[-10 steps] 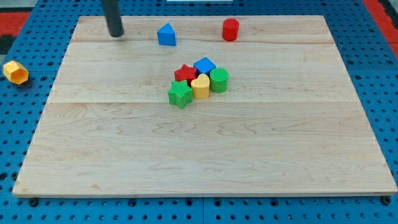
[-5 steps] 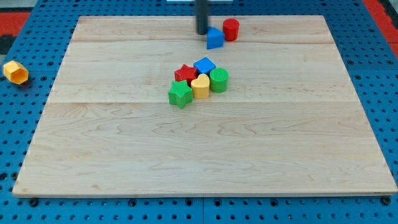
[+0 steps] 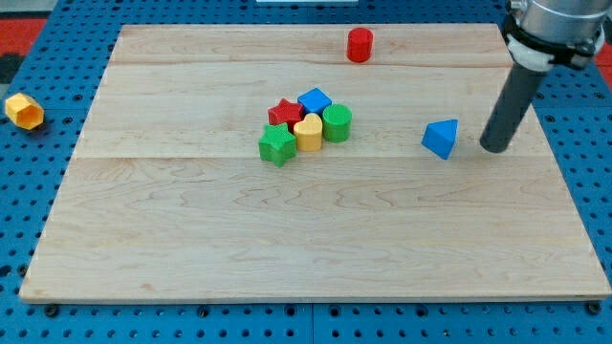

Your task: Move the blue triangle into the group of the blocks

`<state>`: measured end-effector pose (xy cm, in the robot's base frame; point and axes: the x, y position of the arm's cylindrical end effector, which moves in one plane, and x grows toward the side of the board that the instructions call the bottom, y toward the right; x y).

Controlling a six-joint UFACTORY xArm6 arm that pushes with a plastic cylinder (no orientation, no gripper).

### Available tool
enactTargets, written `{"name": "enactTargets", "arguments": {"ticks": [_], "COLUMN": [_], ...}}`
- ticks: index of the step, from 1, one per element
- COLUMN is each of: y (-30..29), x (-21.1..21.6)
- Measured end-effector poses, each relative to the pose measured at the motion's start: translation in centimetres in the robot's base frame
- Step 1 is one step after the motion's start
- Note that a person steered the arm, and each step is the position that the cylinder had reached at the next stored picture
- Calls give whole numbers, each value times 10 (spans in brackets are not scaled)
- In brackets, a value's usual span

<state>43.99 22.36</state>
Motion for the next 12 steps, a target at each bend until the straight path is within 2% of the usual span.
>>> {"name": "enactTargets", "arguments": {"ticks": [2, 3, 4, 5, 6, 7, 8, 11, 12], "y": [-61, -175, -145, -58, -82, -134, -142, -196, -186], "x": [-17, -17, -1, -12, -75, -87, -58, -27, -14]}}
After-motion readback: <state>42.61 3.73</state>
